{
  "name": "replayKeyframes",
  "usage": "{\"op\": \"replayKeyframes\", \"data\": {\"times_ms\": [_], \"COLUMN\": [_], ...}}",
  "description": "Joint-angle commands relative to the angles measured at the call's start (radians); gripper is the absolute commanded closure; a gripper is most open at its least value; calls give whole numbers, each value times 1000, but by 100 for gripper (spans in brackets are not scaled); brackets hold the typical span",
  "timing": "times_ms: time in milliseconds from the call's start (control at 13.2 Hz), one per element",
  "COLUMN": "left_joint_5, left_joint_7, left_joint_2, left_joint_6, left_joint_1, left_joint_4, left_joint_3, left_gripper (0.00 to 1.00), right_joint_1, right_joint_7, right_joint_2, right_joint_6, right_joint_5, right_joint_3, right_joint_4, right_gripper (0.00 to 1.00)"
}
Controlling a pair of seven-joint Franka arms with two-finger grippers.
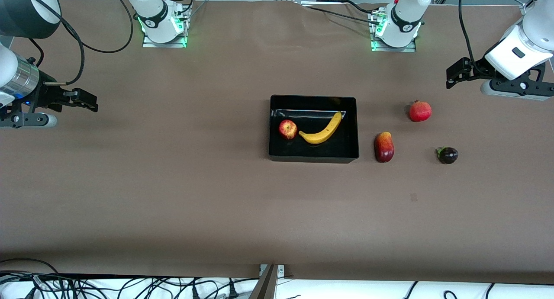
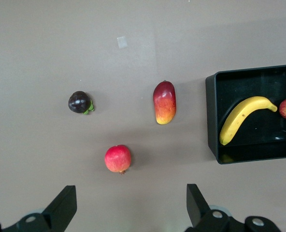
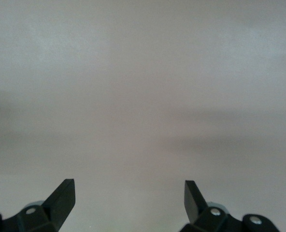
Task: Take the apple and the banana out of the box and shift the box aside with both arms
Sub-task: 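Move the left gripper over the black box toward the apple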
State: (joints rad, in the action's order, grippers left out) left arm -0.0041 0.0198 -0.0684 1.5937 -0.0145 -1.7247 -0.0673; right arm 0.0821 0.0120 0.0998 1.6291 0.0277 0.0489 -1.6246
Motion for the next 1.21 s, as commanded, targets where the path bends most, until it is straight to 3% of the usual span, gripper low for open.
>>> {"op": "replayKeyframes", "data": {"times_ms": [0, 379, 607, 834, 1137], "left_joint_5": [19, -5, -79, -89, -91], "left_joint_7": [0, -95, -99, -181, -256], "left_joint_2": [38, 97, 145, 223, 243], "left_joint_6": [-38, -32, 73, 187, 293], "left_joint_1": [-10, -16, -33, -117, -177], "left_joint_4": [40, 45, 33, 13, -35], "left_joint_3": [-19, -123, -160, -187, -192], "left_gripper": [0, 0, 0, 0, 0], "right_joint_1": [-2, -2, -2, -2, -2], "right_joint_7": [8, 8, 8, 8, 6], "right_joint_2": [4, 4, 4, 4, 4], "right_joint_6": [-14, -14, -9, -6, -6], "right_joint_5": [-2, -2, -2, -2, -2], "right_joint_3": [-1, 0, 0, 0, 0], "right_joint_4": [14, 14, 14, 15, 15], "right_gripper": [0, 0, 0, 0, 0]}}
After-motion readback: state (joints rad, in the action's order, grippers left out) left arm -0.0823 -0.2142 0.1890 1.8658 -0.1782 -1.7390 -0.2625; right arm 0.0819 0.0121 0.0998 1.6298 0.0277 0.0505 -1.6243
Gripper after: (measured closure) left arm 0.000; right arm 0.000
